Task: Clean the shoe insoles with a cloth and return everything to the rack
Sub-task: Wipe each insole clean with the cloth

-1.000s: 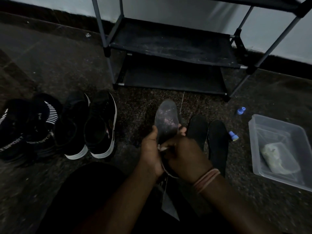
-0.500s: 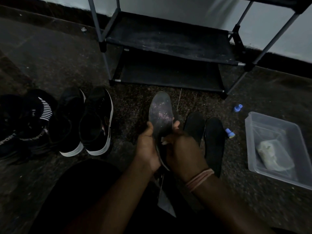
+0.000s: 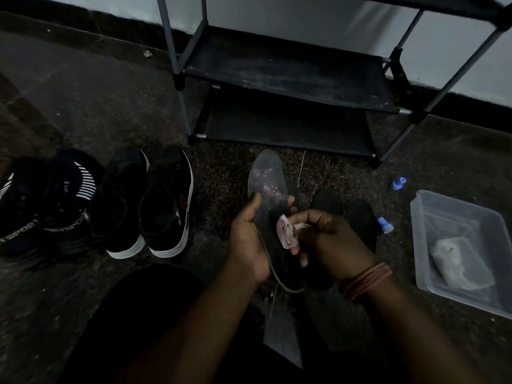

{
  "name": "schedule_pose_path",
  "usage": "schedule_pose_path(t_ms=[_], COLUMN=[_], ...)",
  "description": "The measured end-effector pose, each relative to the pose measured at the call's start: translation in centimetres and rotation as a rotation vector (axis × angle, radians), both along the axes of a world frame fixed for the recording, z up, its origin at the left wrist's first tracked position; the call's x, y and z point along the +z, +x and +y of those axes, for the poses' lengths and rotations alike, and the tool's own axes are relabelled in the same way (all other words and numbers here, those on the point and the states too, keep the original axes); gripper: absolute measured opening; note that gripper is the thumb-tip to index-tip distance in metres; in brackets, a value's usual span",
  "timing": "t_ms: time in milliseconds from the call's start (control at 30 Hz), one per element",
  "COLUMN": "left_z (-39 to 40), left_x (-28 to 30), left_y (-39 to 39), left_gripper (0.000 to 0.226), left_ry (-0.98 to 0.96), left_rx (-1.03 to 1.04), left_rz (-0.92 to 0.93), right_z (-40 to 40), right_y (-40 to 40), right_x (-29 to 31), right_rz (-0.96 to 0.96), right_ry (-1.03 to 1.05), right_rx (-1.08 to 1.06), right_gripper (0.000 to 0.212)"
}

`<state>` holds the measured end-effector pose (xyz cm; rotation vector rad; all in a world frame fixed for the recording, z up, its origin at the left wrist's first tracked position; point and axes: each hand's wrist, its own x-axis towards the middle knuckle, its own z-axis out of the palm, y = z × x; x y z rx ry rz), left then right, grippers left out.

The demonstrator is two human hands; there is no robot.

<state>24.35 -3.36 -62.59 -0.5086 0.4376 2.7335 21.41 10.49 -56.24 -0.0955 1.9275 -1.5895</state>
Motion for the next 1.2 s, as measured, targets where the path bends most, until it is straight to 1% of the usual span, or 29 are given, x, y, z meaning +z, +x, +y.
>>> schedule_pose_path(t_ms=[67, 133, 233, 267, 333, 367, 433, 533, 567, 633, 733, 800, 833, 900, 967, 1033, 1133, 1200], left_z=[-0.1, 0.1, 0.9, 1.0, 1.0, 0.9, 0.7, 0.6, 0.7, 1.0, 2.2, 2.5, 2.4, 1.9, 1.5, 1.8, 2.8, 3.0], left_x=[0.5, 0.7, 0.8, 0.7, 0.4, 0.2, -0.2, -0.4, -0.2, -0.1, -0.5, -0.7, -0.7, -0.6, -0.7, -0.9, -0.7, -0.5], left_y=[0.1, 0.3, 0.4, 0.4, 0.4, 0.3, 0.2, 0.0, 0.1, 0.3, 0.7, 0.8, 0.9, 0.8, 0.6, 0.6, 0.9, 1.0], left_gripper=[0.069, 0.069, 0.075, 0.078, 0.085, 0.091, 0.102, 0.106, 0.106, 0.102, 0.091, 0.089, 0.091, 0.099, 0.100, 0.093, 0.077, 0.077], left_ry=[0.040, 0.040, -0.004, -0.020, -0.051, -0.057, -0.060, -0.081, -0.077, -0.084, -0.101, -0.120, -0.127, -0.111, -0.102, -0.100, -0.124, -0.130], left_rx=[-0.003, 0.029, 0.042, 0.030, 0.007, 0.000, 0.005, 0.010, 0.002, -0.016, -0.043, -0.066, -0.073, -0.071, -0.042, -0.032, -0.027, -0.035], left_rz=[-0.004, -0.026, -0.030, -0.037, -0.055, -0.066, -0.110, -0.114, -0.095, -0.070, -0.078, -0.084, -0.076, -0.048, -0.066, -0.080, -0.096, -0.094], right_z=[-0.1, -0.5, -0.6, -0.7, -1.2, -1.5, -2.0, -2.0, -1.9, -1.4, -0.6, -0.6, -0.8, -1.5, -1.7, -1.3, -0.3, -0.2], right_y=[0.2, 0.4, 0.8, 1.0, 1.6, 2.0, 2.5, 2.6, 2.5, 1.9, 0.6, 0.7, 1.2, 2.3, 2.7, 1.9, 0.2, 0.4], right_x=[-0.2, -0.5, -1.2, -1.2, -1.0, -0.8, -0.4, -0.3, -0.4, -0.6, -1.1, -0.8, -0.6, 0.1, 0.5, -0.3, -1.5, -1.7], right_rz=[0.138, 0.351, 0.700, 0.788, 0.888, 0.900, 0.874, 0.870, 0.865, 0.821, 0.833, 0.820, 0.809, 0.752, 0.698, 0.764, 0.864, 0.890], right_ry=[0.059, 0.141, 0.380, 0.422, 0.437, 0.426, 0.406, 0.365, 0.363, 0.346, 0.455, 0.516, 0.519, 0.474, 0.450, 0.465, 0.591, 0.575], right_rx=[0.031, 0.043, -0.015, -0.025, 0.025, 0.075, 0.165, 0.228, 0.224, 0.140, 0.000, 0.025, 0.061, 0.119, 0.144, 0.096, -0.046, -0.049], right_gripper=[0.018, 0.012, 0.020, 0.019, 0.012, 0.009, 0.011, 0.016, 0.019, 0.019, 0.015, 0.016, 0.016, 0.017, 0.016, 0.012, 0.009, 0.012])
